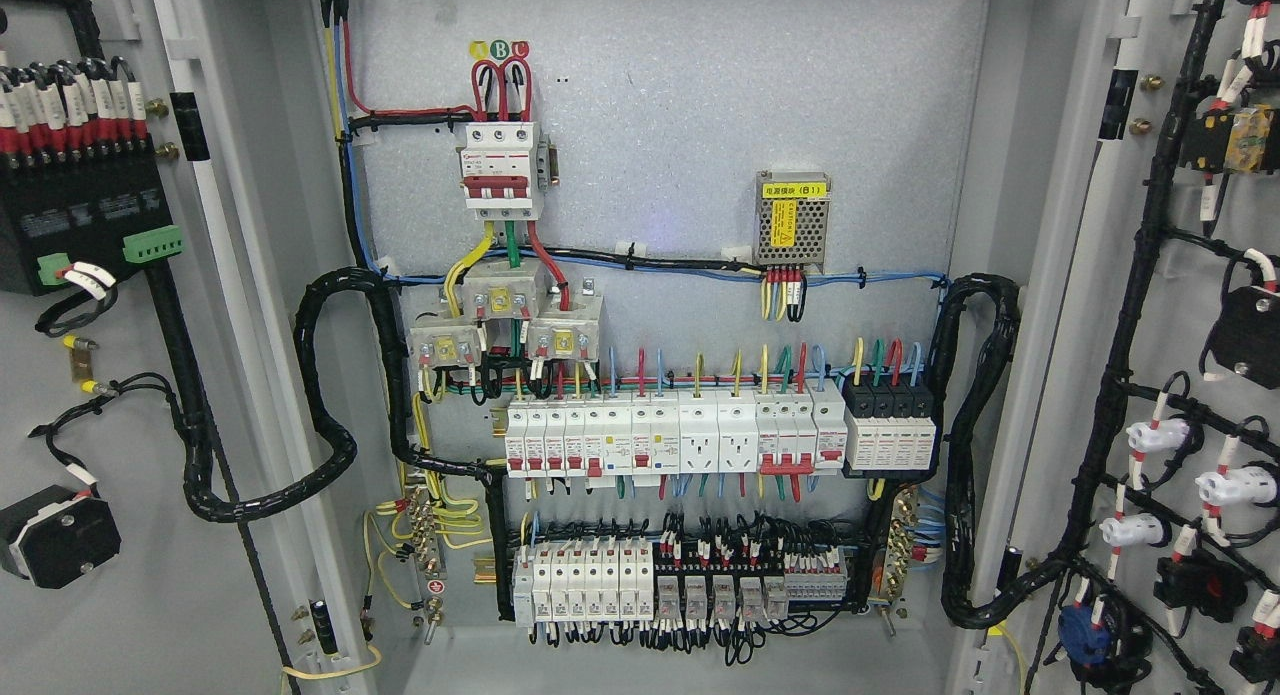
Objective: Open door with both hands
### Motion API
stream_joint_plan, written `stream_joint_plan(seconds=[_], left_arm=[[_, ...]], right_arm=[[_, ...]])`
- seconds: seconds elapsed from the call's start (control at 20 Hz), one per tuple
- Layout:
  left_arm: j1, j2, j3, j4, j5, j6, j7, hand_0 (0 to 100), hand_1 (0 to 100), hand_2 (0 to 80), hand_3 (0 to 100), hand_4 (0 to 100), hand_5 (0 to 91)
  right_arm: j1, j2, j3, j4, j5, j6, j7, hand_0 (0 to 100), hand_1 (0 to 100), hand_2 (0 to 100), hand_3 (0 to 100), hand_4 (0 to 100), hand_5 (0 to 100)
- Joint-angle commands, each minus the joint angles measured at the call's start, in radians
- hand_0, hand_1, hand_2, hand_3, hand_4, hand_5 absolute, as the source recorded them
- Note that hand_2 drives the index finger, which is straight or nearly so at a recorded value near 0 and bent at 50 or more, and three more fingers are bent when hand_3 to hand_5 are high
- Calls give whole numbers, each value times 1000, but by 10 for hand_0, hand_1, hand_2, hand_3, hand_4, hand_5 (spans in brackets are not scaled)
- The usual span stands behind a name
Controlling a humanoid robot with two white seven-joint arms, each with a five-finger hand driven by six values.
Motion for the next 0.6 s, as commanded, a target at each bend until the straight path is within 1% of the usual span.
stream_joint_plan(seconds=[0.0, 0.15, 0.25, 0.4, 0.55], left_arm=[[-27, 71, 19, 104, 7, 0, 0, 291, 0, 29, 28, 33, 0], [-54, 102, 19, 137, 10, 0, 0, 291, 0, 29, 28, 33, 0], [-65, 123, 13, 155, 25, 0, 0, 291, 0, 29, 28, 33, 0], [-97, 134, 8, 199, 25, 1, 0, 291, 0, 29, 28, 33, 0], [-107, 143, 2, 210, 25, 1, 0, 291, 0, 29, 28, 33, 0]], right_arm=[[0, -12, -11, 27, -1, 0, 1, 219, 0, 0, 0, 0, 0], [-1, -11, -10, 31, -1, 0, 1, 219, 0, 0, 0, 0, 0], [-1, -12, -11, 33, -1, 0, 1, 219, 0, 0, 0, 0, 0], [-1, -11, -17, 34, -1, 0, 1, 219, 0, 0, 0, 0, 0], [-6, -12, -16, 34, -1, 0, 1, 219, 0, 0, 0, 0, 0]])
